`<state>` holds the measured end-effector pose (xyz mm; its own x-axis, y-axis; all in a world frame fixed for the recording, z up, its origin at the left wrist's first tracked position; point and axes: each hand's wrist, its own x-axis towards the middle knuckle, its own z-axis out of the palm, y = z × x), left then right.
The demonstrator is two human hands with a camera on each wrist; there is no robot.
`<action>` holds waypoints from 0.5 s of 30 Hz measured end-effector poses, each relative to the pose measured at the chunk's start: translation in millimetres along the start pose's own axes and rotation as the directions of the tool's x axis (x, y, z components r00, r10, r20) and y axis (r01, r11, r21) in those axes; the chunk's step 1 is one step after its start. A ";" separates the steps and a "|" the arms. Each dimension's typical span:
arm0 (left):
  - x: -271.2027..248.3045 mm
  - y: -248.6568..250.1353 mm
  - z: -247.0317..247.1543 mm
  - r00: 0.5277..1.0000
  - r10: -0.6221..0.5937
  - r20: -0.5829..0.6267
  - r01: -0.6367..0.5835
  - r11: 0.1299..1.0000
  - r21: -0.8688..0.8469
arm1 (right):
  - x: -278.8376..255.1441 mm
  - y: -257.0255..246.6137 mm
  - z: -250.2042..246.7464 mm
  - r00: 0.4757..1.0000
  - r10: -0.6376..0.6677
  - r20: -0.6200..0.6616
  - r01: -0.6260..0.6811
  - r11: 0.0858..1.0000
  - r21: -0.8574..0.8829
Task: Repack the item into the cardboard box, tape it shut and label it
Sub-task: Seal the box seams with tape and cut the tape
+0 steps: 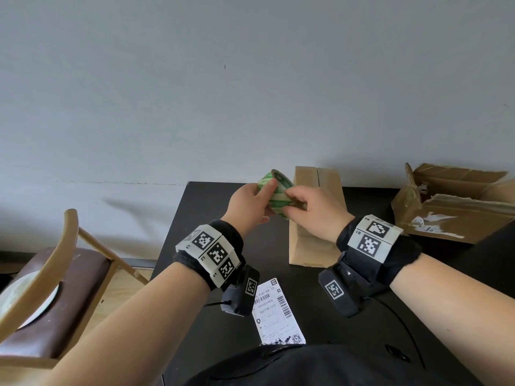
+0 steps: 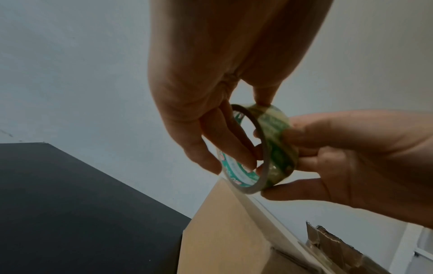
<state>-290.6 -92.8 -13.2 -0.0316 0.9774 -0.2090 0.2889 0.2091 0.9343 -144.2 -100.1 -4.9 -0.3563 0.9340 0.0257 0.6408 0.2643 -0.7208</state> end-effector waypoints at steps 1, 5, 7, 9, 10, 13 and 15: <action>1.2 -1.3 -0.2 1.000 -0.011 -0.013 0.011 1.000 -0.003 | -0.3 0.2 0.4 1.000 -0.006 -0.003 0.006 1.000 -0.012; 2.5 -13.6 0.0 0.979 0.137 -0.148 -0.117 0.984 0.136 | 2.3 1.5 1.4 0.994 0.002 -0.112 -0.004 1.000 -0.014; 0.0 -17.7 -1.5 0.940 0.292 -0.178 -0.243 0.936 0.254 | 4.0 1.8 0.1 0.989 0.040 -0.143 -0.037 0.999 0.021; -3.0 -18.5 -1.7 0.898 0.428 -0.098 -0.375 0.864 0.337 | 4.9 2.5 -0.8 0.986 0.065 -0.156 -0.058 0.997 0.046; -4.3 -18.3 -1.4 0.880 0.473 -0.055 -0.421 0.828 0.371 | 5.0 2.5 -0.9 0.984 0.071 -0.165 -0.063 0.997 0.055; -5.0 -18.9 1.0 0.834 0.552 -0.014 -0.484 0.743 0.462 | 5.1 0.8 -0.4 0.978 0.085 -0.191 -0.072 0.995 0.073; -5.7 -18.2 2.5 0.795 0.607 -0.027 -0.497 0.675 0.545 | 4.9 -1.1 0.1 0.975 0.095 -0.200 -0.078 0.993 0.092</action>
<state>-293.4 -102.2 -29.7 0.1244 0.9043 0.4085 0.7324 -0.3614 0.5770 -146.7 -95.8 -4.0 -0.1501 0.9841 0.0951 0.6016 0.1673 -0.7811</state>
